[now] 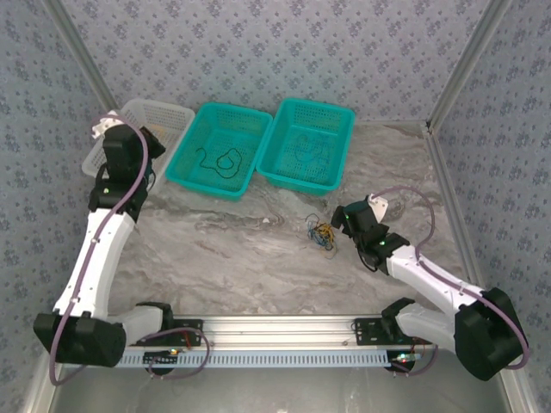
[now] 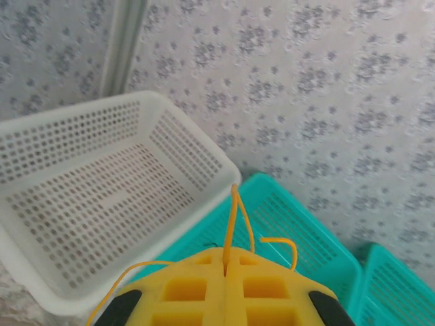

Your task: Untangle the cables

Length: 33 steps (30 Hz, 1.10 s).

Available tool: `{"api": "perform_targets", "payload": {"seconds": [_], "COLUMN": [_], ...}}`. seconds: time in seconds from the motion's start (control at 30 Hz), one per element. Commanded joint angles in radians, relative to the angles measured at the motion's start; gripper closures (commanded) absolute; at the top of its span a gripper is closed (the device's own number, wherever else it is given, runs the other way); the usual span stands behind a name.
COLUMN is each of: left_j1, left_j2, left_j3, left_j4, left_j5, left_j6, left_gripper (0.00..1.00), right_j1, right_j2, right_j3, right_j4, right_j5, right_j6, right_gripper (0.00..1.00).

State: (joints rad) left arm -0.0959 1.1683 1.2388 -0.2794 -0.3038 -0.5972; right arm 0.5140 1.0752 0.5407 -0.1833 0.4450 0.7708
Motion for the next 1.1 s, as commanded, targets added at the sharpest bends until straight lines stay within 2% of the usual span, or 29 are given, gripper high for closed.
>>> {"api": "perform_targets", "payload": {"seconds": [0.0,0.13,0.37,0.47,0.57,0.6,0.63,0.67,0.73,0.77,0.9,1.07], "left_j1": [0.069,0.125,0.185,0.211,0.233,0.238,0.24,0.24,0.24,0.241,0.241,0.24], "left_j2": [0.079,0.181,0.389,0.489,0.592,0.627,0.657,0.679,0.717,0.728,0.733,0.722], "left_j3": [0.088,0.163,0.297,0.367,0.474,0.518,0.553,0.58,0.628,0.644,0.656,0.647], "left_j4": [0.02,0.022,0.0,-0.054,-0.185,-0.243,-0.284,-0.312,-0.363,-0.378,-0.393,-0.437], "left_j5": [0.019,0.067,0.08,0.078,0.089,0.113,0.131,0.144,0.159,0.162,0.188,0.188], "left_j6": [0.053,0.092,0.145,0.129,0.082,0.073,0.075,0.082,0.086,0.083,0.073,0.027], "left_gripper": [1.0,1.0,1.0,1.0,1.0,0.97,0.89,0.75,0.28,0.18,0.01,0.01], "right_j1": [-0.01,-0.013,-0.017,-0.019,-0.019,-0.019,-0.019,-0.019,-0.019,-0.021,-0.022,-0.021], "right_j2": [0.01,0.019,0.024,0.017,0.007,0.004,0.001,-0.003,-0.007,-0.007,-0.007,-0.006], "right_j3": [0.004,0.005,0.007,0.01,0.011,0.011,0.011,0.012,0.011,0.012,0.02,0.021], "right_j4": [0.002,0.002,-0.002,-0.011,-0.017,-0.021,-0.025,-0.03,-0.032,-0.031,-0.036,-0.045], "right_j5": [-0.008,-0.017,-0.035,-0.044,-0.053,-0.056,-0.055,-0.055,-0.058,-0.061,-0.071,-0.075], "right_j6": [0.013,0.009,0.006,0.001,-0.006,-0.008,-0.008,-0.008,-0.011,-0.013,-0.019,-0.02], "right_gripper": [0.0,0.0,0.0,0.0,0.0,0.0,0.0,0.0,0.0,0.0,0.0,0.0]}}
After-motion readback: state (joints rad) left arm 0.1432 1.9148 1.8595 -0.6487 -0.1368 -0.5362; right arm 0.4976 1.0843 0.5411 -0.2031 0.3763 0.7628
